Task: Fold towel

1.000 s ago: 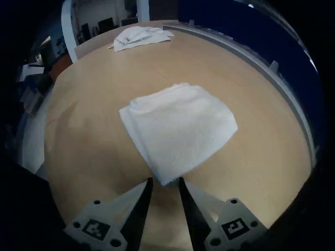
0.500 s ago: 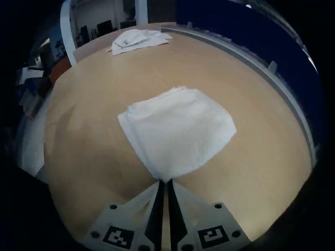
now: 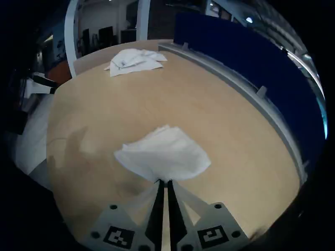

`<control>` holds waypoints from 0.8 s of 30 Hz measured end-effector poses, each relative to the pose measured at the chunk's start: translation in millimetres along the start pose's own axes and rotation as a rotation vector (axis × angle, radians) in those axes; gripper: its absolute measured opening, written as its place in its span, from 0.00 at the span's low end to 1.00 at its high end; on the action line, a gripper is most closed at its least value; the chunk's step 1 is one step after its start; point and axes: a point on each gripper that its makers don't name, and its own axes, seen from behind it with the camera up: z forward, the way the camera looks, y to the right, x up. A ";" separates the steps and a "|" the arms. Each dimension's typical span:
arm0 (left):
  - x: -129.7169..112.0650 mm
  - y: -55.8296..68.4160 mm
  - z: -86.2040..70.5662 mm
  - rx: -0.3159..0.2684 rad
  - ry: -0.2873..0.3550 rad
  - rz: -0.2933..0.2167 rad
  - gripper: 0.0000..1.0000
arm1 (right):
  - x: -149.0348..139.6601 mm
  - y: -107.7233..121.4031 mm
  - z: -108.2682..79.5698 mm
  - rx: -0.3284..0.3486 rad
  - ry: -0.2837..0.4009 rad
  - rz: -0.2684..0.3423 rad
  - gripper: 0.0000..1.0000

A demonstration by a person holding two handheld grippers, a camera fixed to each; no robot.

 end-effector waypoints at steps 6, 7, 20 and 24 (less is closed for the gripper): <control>16.8 13.0 2.1 -0.025 0.025 0.022 0.92 | 35.4 17.4 -28.1 -0.030 0.041 -0.037 0.05; 18.8 15.0 2.3 -0.030 0.028 0.024 0.93 | 39.5 20.0 -33.0 -0.035 0.045 -0.042 0.05; 37.4 37.3 2.9 -0.071 0.052 0.053 0.92 | 54.7 57.4 -85.5 -0.088 0.074 -0.045 0.05; 39.0 43.3 3.8 -0.079 0.054 0.059 0.92 | 48.2 72.6 -97.6 -0.108 0.073 -0.037 0.05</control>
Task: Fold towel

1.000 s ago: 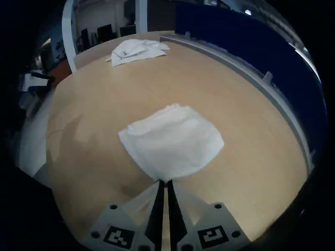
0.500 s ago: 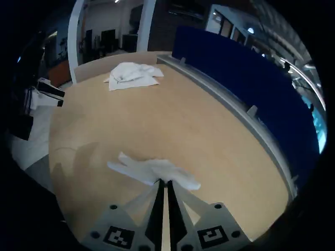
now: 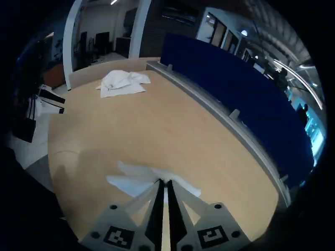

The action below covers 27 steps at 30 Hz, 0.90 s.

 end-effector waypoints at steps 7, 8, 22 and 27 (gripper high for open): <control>-1.1 9.3 0.9 -0.005 -0.006 0.007 0.92 | -11.6 28.2 -15.1 -0.022 -0.003 0.015 0.05; -1.5 10.8 1.0 -0.006 -0.008 0.008 0.92 | -13.2 32.1 -17.1 -0.025 -0.003 0.018 0.05; -1.0 25.0 4.6 0.003 -0.019 0.025 0.92 | -59.4 106.1 -51.9 -0.075 -0.044 0.057 0.05; -1.1 28.7 4.7 0.011 -0.024 0.030 0.92 | -81.5 136.5 -65.6 -0.103 -0.069 0.066 0.05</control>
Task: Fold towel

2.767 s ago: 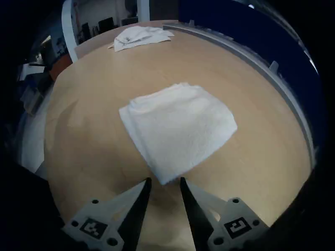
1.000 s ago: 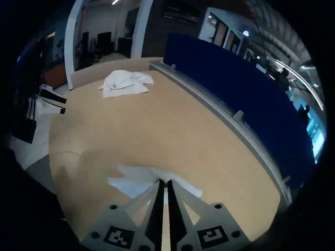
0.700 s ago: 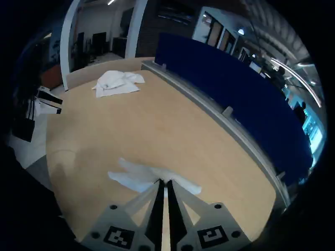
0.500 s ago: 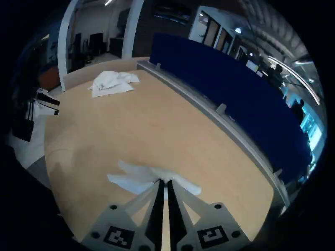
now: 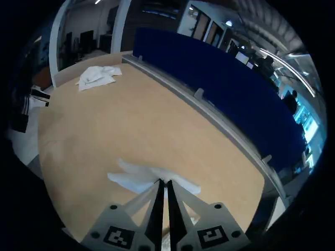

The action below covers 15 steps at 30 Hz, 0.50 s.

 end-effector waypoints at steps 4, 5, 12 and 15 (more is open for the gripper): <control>0.8 3.6 0.6 0.007 -0.004 0.007 0.92 | -14.9 25.9 -5.7 -0.022 -0.019 0.009 0.05; 1.0 4.6 0.7 0.008 -0.005 0.009 0.92 | -18.4 32.0 -7.0 -0.027 -0.023 0.012 0.05; 2.6 12.8 4.1 0.013 -0.012 0.019 0.92 | -43.7 70.7 -13.0 -0.059 -0.050 0.036 0.05; 4.1 15.9 5.6 0.015 -0.012 0.024 0.92 | -54.1 84.1 -16.3 -0.072 -0.064 0.039 0.05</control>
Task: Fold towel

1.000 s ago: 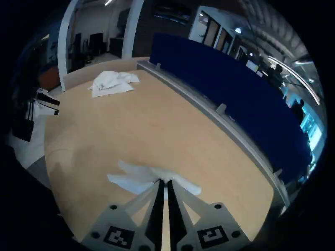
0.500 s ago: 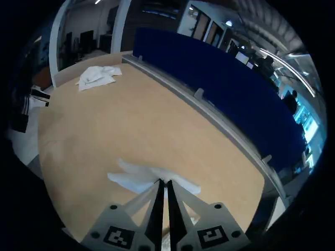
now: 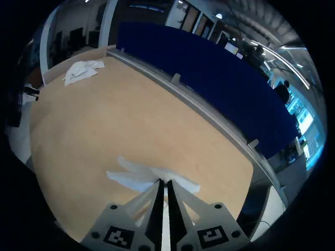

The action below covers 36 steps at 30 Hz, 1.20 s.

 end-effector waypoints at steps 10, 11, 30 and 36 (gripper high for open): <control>1.2 6.4 1.9 -0.001 -0.004 0.011 0.92 | -29.0 38.6 -7.2 -0.043 -0.035 0.035 0.05; 1.2 7.1 1.9 -0.002 -0.005 0.012 0.92 | -31.0 40.7 -7.7 -0.045 -0.037 0.039 0.05; 1.6 17.5 -0.8 -0.019 -0.007 0.035 0.92 | -99.4 43.9 -26.9 -0.078 -0.108 0.092 0.05; -0.1 22.2 -0.2 -0.026 -0.010 0.045 0.92 | -131.3 36.9 -36.4 -0.091 -0.137 0.126 0.05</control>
